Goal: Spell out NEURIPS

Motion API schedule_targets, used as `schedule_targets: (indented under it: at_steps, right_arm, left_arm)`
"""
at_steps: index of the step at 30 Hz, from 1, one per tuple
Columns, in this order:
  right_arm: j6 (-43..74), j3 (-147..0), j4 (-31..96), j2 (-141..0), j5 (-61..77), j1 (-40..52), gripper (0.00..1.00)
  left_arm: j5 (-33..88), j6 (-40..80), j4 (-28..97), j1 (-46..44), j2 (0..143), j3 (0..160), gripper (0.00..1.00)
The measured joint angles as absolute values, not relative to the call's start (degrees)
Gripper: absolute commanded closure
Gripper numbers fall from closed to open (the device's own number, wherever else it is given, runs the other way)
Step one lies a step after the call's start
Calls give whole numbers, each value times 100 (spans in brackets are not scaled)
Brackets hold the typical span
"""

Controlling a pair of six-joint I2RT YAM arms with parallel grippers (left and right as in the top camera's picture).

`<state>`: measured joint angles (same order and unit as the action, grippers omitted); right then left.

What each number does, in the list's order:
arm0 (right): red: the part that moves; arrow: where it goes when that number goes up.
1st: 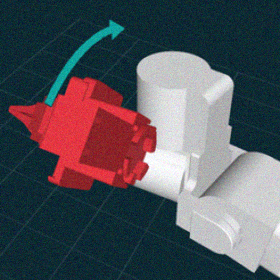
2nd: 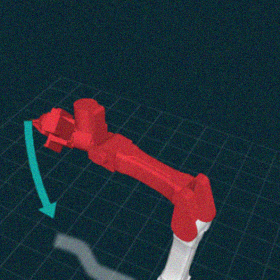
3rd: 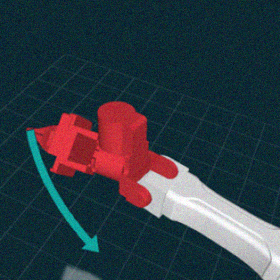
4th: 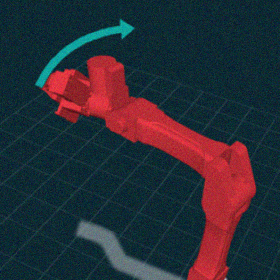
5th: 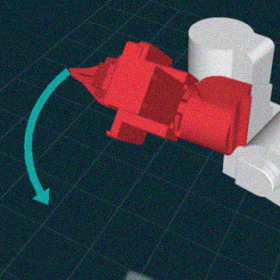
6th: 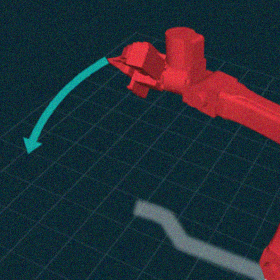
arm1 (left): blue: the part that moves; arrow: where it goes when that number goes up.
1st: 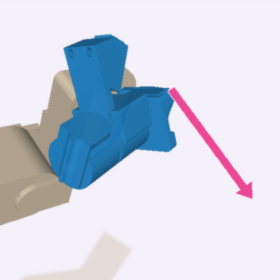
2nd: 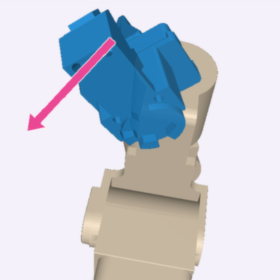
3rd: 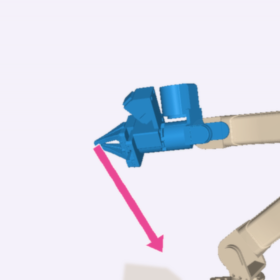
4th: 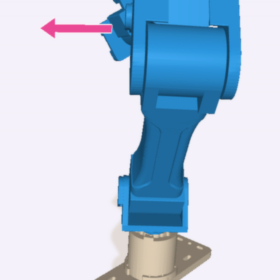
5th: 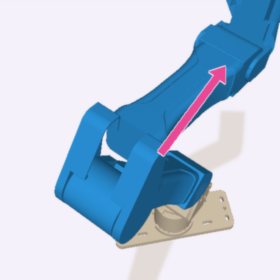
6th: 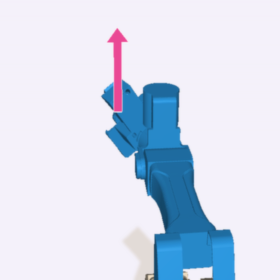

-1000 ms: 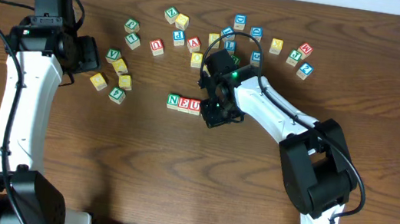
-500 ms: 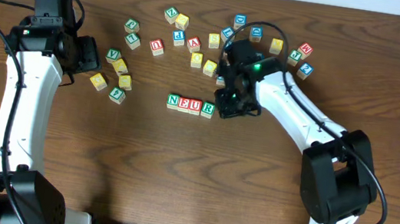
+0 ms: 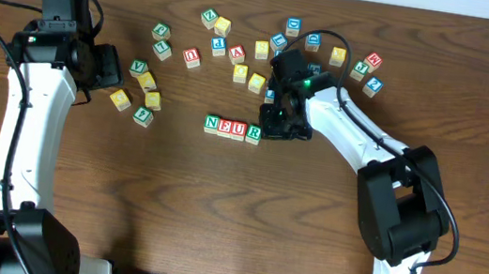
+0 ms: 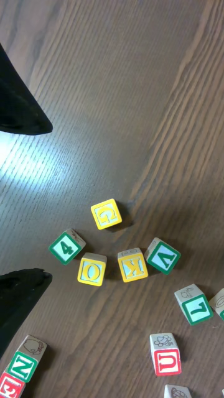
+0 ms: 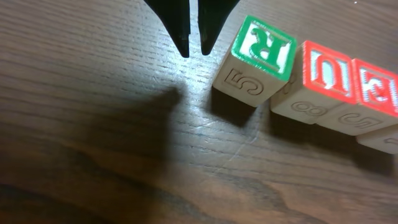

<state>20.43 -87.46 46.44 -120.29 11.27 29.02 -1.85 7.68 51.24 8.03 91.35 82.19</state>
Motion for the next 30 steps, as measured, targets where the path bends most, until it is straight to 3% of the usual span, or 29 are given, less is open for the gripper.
schedule_targets:
  at_steps: [13, 30]
  right_arm:
    - [2104, -8746, 4206, -12169, 1109, 3103, 95]
    - [2091, -8746, 3778, -12169, 1181, 3083, 98]
  left_arm:
    - [-185, 768, 5124, 803, 9135, 8219, 32]
    - [-119, 790, 5127, 803, 9251, 8219, 32]
